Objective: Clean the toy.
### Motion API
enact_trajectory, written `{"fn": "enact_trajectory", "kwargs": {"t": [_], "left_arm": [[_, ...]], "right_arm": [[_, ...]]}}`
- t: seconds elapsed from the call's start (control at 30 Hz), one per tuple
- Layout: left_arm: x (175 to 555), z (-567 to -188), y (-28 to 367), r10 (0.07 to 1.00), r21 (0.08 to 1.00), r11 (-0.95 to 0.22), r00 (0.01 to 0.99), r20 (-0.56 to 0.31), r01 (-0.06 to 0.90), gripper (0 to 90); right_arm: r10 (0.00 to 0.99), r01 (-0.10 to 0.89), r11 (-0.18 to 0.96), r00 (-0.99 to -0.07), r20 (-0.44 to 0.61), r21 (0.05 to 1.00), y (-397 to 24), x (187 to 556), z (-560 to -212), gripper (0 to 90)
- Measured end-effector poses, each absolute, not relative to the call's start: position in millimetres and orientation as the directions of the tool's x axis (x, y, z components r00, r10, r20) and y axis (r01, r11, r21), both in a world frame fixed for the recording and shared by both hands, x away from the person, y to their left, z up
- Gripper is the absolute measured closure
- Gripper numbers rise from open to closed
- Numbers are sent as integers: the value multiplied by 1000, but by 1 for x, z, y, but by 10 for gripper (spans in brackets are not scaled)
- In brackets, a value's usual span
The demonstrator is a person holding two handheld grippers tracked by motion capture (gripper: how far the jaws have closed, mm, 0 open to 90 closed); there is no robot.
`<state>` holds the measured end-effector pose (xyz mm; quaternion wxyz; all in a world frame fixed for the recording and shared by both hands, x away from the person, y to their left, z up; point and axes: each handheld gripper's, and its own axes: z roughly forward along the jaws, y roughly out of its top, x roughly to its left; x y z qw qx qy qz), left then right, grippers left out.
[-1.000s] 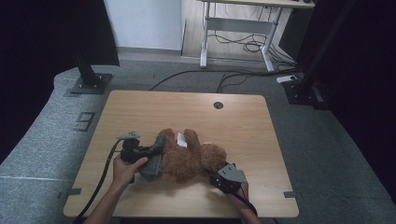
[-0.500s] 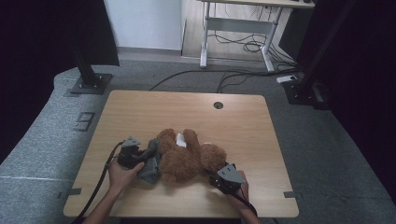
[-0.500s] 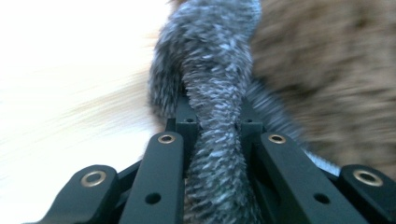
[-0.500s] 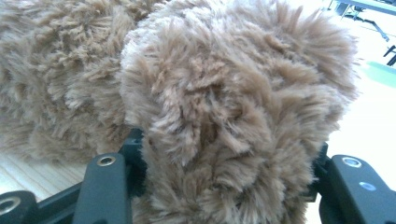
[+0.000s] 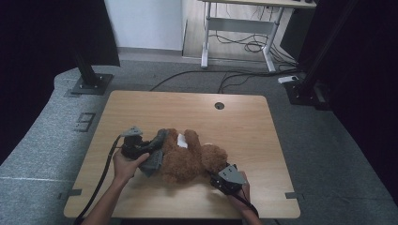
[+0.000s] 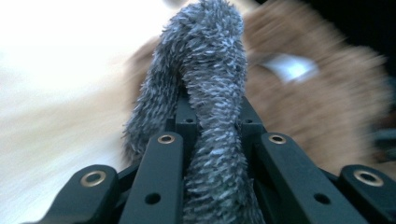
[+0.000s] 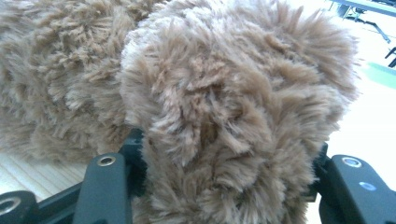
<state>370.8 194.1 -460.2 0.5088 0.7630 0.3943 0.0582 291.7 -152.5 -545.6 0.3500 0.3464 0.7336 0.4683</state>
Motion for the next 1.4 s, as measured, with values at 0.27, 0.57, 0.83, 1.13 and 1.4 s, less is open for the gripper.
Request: {"fn": "enact_trajectory", "kwargs": {"t": [0.27,0.57,0.83,1.13,1.4], "left_arm": [[383,-472,169,683,792,-238,676,-274,562,767],[374,-520,224,742,734,-141,562,-366,664,770],[371,-538,263,784,701,-124,503,-365,702,766],[363,-469,221,704,827,-138,641,-305,545,762],[374,-439,158,651,845,-235,724,-230,480,755]], "right_arm": [[834,182,319,-520,-185,930,-153,292,-545,404],[836,181,322,-516,-189,929,-152,292,-546,404],[833,180,326,-518,-192,928,-153,290,-546,404],[830,184,318,-527,-179,930,-154,292,-544,402],[826,185,312,-538,-170,932,-155,292,-543,395]]}}
